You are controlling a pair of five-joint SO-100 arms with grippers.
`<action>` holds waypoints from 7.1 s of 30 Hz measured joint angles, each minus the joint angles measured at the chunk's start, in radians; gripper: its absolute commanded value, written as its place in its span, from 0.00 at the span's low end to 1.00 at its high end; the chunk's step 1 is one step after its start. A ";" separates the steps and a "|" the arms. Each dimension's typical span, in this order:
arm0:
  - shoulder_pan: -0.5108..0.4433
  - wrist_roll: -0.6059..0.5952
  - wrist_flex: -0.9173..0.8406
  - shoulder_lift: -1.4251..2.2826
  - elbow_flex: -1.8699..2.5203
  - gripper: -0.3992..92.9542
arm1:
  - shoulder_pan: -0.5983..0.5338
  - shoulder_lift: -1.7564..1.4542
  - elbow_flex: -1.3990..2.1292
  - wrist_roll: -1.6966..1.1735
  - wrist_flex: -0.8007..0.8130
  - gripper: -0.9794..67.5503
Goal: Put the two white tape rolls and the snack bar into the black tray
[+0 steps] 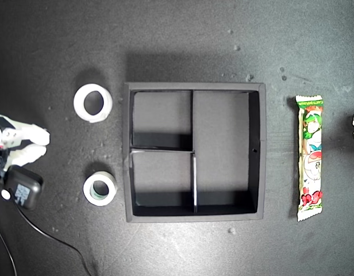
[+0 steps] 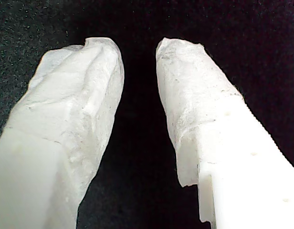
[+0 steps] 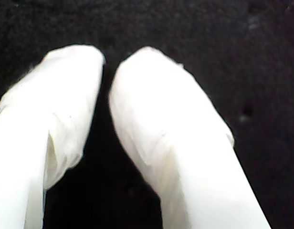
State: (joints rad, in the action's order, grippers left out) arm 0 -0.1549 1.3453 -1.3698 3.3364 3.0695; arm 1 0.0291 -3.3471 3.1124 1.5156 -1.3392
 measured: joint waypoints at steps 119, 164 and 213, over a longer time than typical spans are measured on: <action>0.314 -0.548 0.081 -1.373 -1.272 0.00 | -0.275 1.873 -1.223 -1.054 0.371 0.18; 0.130 -0.482 -0.445 -2.503 -2.619 0.09 | -0.247 2.493 -2.688 -1.390 -0.158 0.50; -0.302 -0.066 0.390 -1.430 -1.066 0.08 | 0.040 0.729 -1.189 -0.391 -0.115 0.01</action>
State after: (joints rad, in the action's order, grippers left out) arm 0 -0.4571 1.2793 -0.9802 1.9067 2.0034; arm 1 0.0690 -2.6185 1.9236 1.1244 -1.4542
